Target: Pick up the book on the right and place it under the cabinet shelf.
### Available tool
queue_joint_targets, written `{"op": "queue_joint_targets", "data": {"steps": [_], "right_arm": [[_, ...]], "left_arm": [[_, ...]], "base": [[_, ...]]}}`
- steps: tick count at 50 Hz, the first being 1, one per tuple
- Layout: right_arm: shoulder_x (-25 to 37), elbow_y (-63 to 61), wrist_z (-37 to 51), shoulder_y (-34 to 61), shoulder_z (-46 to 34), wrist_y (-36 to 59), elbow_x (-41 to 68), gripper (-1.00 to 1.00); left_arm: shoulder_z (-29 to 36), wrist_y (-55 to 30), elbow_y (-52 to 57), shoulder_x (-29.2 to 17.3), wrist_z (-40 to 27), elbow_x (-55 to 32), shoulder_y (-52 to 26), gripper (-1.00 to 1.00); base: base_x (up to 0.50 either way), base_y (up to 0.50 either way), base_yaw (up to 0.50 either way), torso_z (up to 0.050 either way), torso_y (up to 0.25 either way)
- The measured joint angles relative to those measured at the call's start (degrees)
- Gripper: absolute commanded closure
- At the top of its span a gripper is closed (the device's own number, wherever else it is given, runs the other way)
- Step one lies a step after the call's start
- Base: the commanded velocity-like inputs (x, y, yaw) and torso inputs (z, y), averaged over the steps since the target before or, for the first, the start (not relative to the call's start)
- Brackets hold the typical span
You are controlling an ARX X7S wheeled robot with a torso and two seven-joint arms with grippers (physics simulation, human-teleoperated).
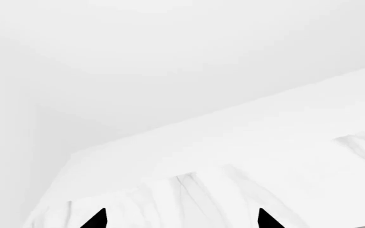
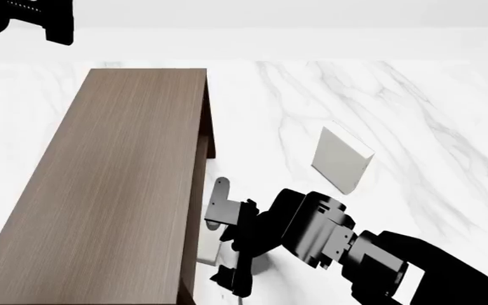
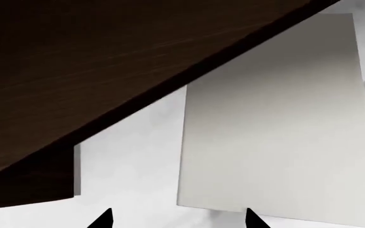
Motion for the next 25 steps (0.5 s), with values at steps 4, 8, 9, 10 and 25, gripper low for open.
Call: {"op": "queue_joint_targets", "data": {"steps": [4, 8, 9, 10, 25], "right_arm": [[0.3, -0.4, 0.3, -0.2, 0.1, 0.1, 0.2, -1.00], [1.0, -1.6, 0.7, -0.5, 0.2, 0.7, 0.9, -1.00], [1.2, -2.1, 0.8, -0.6, 0.2, 0.9, 1.0, -1.00], [1.5, -2.5, 1.0, -0.7, 0.2, 1.1, 1.2, -1.00], [7.6, -12.5, 4.3, -1.1, 1.6, 5.3, 4.1, -1.00]], "left_arm": [[0.0, 0.1, 0.0, 0.0, 0.0, 0.0, 0.1, -1.00], [0.0, 0.1, 0.0, 0.0, -0.1, 0.0, 0.2, -1.00], [0.0, 0.1, 0.0, 0.0, -0.1, 0.0, 0.2, -1.00], [0.0, 0.1, 0.0, 0.0, -0.1, 0.0, 0.2, -1.00], [0.1, 0.3, -0.1, 0.2, -0.2, -0.1, 0.2, -1.00]], "base": [[0.00, 0.00, 0.00, 0.000, -0.002], [0.00, 0.00, 0.00, 0.000, 0.000], [0.00, 0.00, 0.00, 0.000, 0.000], [0.00, 0.00, 0.00, 0.000, 0.000], [0.00, 0.00, 0.00, 0.000, 0.000]]}}
